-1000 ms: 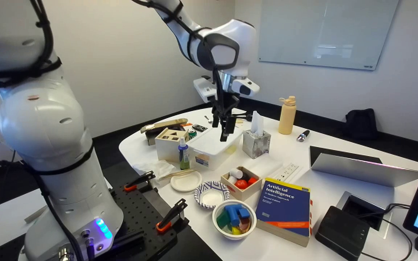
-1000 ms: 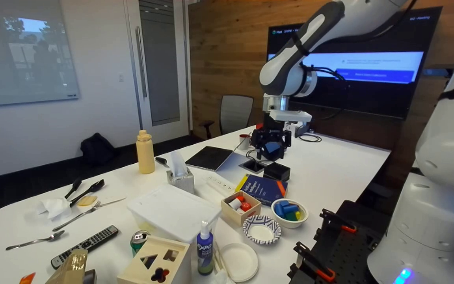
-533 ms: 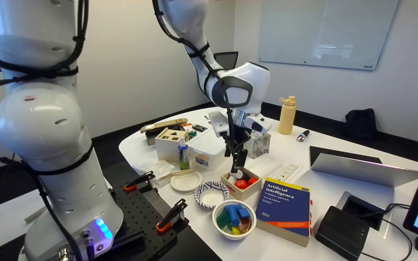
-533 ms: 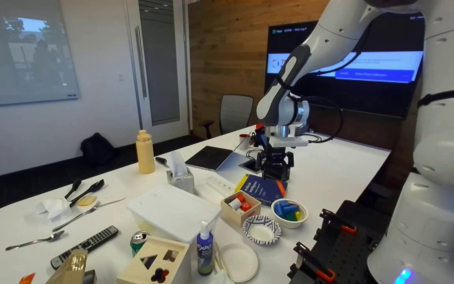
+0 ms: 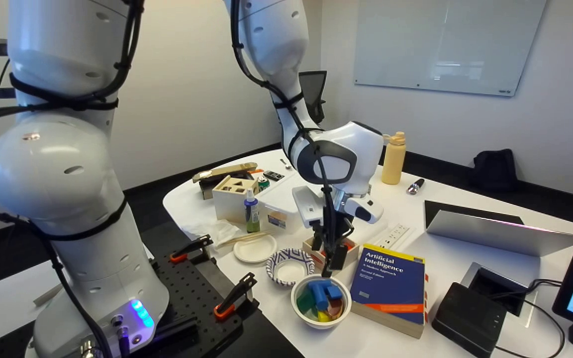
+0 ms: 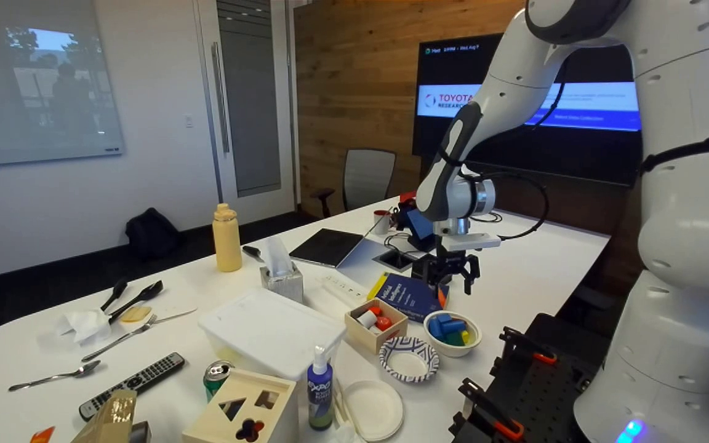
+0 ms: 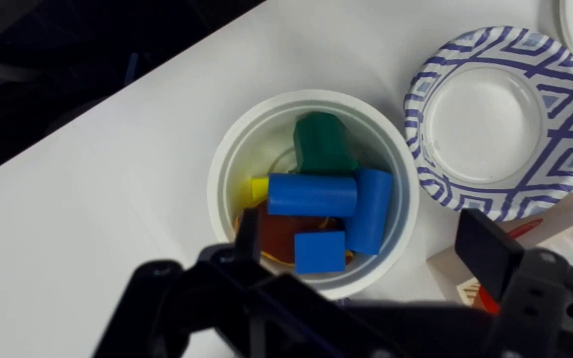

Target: Place one blue block on the white and blue plate

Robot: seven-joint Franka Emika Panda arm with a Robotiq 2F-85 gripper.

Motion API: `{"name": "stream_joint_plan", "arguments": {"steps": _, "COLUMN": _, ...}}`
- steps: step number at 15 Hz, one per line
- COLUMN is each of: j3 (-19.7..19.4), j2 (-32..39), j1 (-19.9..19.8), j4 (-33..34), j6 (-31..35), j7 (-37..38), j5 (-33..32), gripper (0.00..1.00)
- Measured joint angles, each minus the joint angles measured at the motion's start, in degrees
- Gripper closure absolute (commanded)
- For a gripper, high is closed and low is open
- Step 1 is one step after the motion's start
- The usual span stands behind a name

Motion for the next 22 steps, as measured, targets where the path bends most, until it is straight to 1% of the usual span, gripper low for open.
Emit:
{"name": "stream_joint_plan", "arguments": {"steps": 3, "j3": 0.1, "j2": 2.6, "j1": -1.3, "j4": 0.0, "j6": 1.8, "j7": -0.8, "j5": 0.0, "gripper": 0.00}}
{"name": "stream_joint_plan", "arguments": {"steps": 11, "j3": 1.7, "j2": 8.6, "j1": -1.9, "j4": 0.1, "j6": 8.1, "j7": -0.8, "j5": 0.5, "gripper": 0.00}}
{"name": "stream_joint_plan", "arguments": {"steps": 16, "j3": 2.7, "j2": 11.3, "j1": -3.0, "j4": 1.4, "j6": 8.8, "j7": -0.8, "j5": 1.2, "gripper": 0.00}}
{"name": "stream_joint_plan", "arguments": {"steps": 19, "j3": 3.7, "j2": 12.6, "j1": -4.2, "j4": 3.0, "j6": 8.8, "j7": -0.8, "j5": 1.7, "gripper": 0.00}}
{"name": "stream_joint_plan", "arguments": {"steps": 22, "j3": 4.0, "j2": 13.7, "j1": -4.7, "j4": 4.5, "j6": 8.8, "j7": -0.8, "j5": 1.8, "gripper": 0.00}}
